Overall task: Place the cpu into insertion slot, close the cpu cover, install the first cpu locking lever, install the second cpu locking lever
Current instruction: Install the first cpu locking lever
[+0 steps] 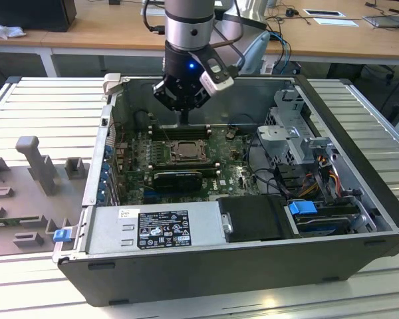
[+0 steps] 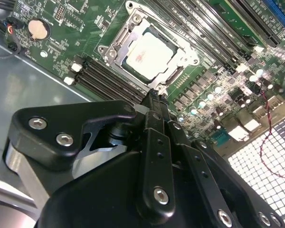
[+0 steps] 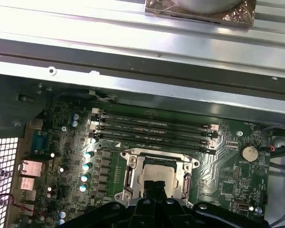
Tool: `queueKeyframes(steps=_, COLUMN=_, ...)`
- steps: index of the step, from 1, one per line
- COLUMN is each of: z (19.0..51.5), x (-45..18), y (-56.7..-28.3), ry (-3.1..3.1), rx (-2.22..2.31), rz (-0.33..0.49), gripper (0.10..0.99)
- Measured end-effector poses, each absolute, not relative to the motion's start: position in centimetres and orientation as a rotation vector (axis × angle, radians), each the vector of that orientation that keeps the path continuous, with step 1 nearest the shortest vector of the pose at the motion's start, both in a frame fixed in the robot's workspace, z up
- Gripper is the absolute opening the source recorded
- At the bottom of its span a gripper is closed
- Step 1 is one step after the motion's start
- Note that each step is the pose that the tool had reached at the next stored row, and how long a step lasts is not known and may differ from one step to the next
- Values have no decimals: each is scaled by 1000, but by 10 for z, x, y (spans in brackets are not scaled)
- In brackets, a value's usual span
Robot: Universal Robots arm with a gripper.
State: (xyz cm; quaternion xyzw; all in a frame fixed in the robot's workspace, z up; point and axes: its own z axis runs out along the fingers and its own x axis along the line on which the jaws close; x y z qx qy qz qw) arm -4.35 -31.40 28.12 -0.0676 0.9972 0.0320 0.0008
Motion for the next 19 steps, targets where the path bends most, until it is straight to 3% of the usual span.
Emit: queueKeyframes(steps=19, z=280, x=-55, y=-315, ry=3120, rx=-269, rz=116, gripper=106)
